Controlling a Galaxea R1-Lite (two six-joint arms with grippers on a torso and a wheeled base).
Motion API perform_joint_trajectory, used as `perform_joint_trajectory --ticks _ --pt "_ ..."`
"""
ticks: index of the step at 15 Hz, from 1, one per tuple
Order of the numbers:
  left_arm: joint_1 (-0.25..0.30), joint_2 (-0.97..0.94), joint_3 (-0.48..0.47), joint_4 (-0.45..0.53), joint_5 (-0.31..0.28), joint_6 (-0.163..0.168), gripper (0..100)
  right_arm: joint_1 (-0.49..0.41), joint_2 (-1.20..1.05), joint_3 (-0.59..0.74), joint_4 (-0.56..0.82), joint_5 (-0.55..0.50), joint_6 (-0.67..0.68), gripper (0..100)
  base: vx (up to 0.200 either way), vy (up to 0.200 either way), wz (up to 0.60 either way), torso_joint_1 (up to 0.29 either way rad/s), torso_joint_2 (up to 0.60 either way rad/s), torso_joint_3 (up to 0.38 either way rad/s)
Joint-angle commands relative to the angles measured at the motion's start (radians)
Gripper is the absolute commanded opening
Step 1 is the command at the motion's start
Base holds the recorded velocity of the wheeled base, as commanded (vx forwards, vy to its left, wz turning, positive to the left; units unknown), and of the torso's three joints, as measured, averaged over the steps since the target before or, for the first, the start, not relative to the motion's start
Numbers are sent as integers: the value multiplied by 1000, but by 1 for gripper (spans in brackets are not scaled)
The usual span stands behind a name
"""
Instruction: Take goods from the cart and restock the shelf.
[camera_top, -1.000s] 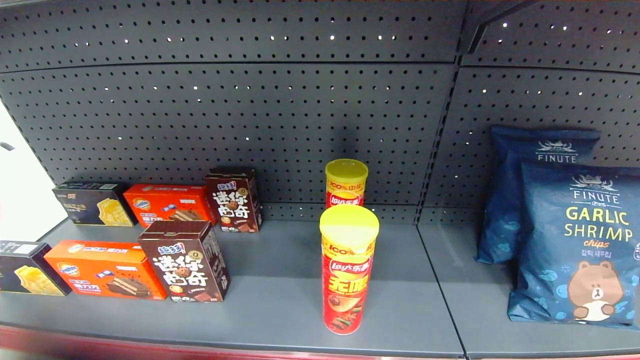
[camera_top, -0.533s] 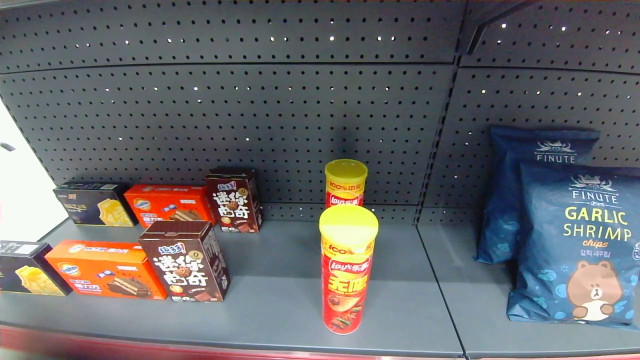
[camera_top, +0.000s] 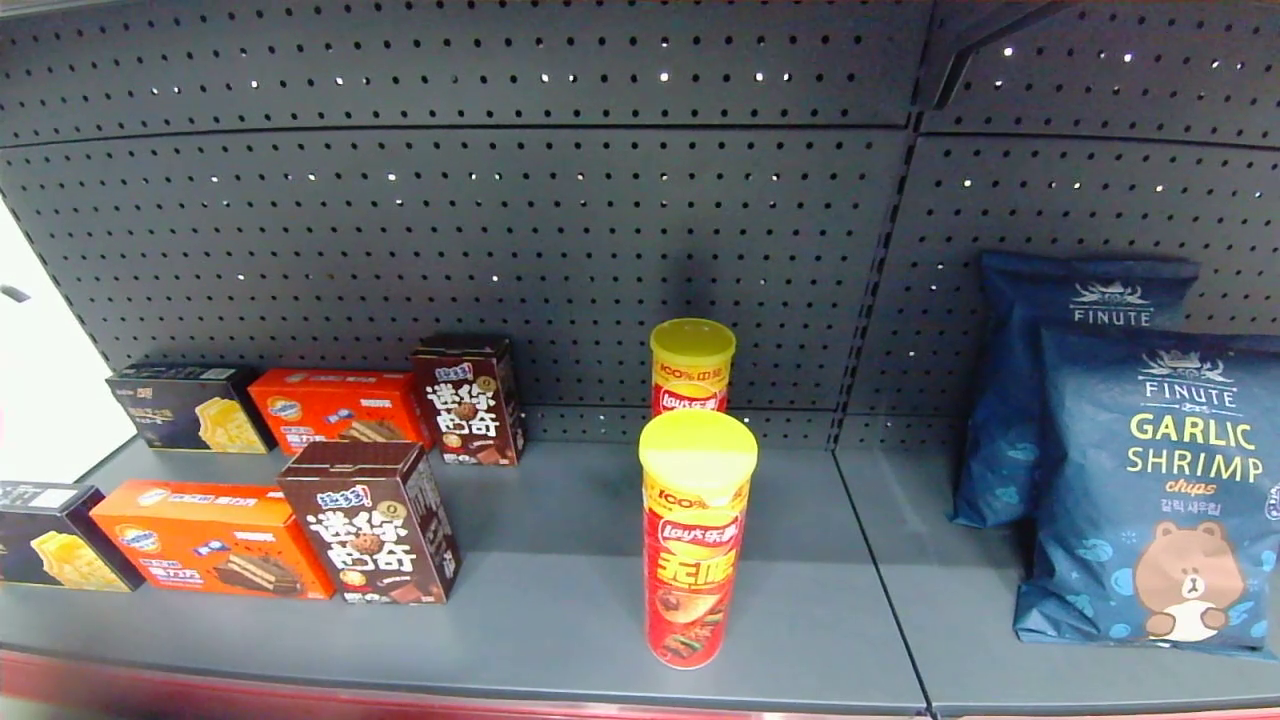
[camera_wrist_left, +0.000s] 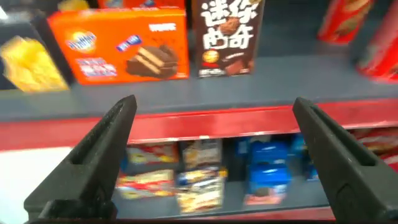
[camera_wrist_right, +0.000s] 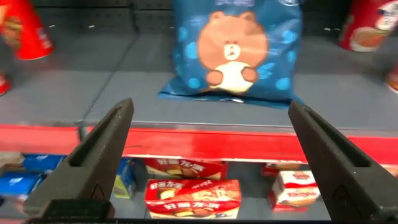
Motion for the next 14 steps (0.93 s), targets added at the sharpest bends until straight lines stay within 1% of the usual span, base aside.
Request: perform_joint_trajectory --ticks 1,2,3,4,5,6,7,8,9,10,12,14 --pt "1 6 0 -2 -28 -31 100 0 5 1 1 42 1 100 0 0 0 0 0 0" --pt "1 6 0 3 -10 -14 100 0 6 1 1 30 4 100 0 0 0 0 0 0" --pt "1 6 0 3 13 28 100 0 6 1 1 19 4 100 0 0 0 0 0 0" --pt "1 6 0 4 6 59 100 0 5 1 1 30 8 100 0 0 0 0 0 0" --pt "1 6 0 4 -20 59 100 0 5 1 1 29 14 100 0 0 0 0 0 0" --pt "1 4 0 4 -29 68 100 0 5 1 -1 32 14 100 0 0 0 0 0 0" --pt "1 6 0 4 -31 73 100 0 6 1 1 35 9 100 0 0 0 0 0 0" --pt "1 6 0 6 -31 65 100 0 6 1 1 33 12 100 0 0 0 0 0 0" --pt "1 6 0 6 -33 65 100 0 5 1 1 32 14 100 0 0 0 0 0 0" --pt "1 4 0 6 -33 65 100 0 5 1 -1 27 21 100 0 200 0 7 2 -2" --pt "1 4 0 6 -31 70 100 0 5 1 1 25 50 100 0 0 0 0 0 0" --pt "1 6 0 6 -33 68 100 0 6 1 1 33 50 100 0 0 0 0 0 0"
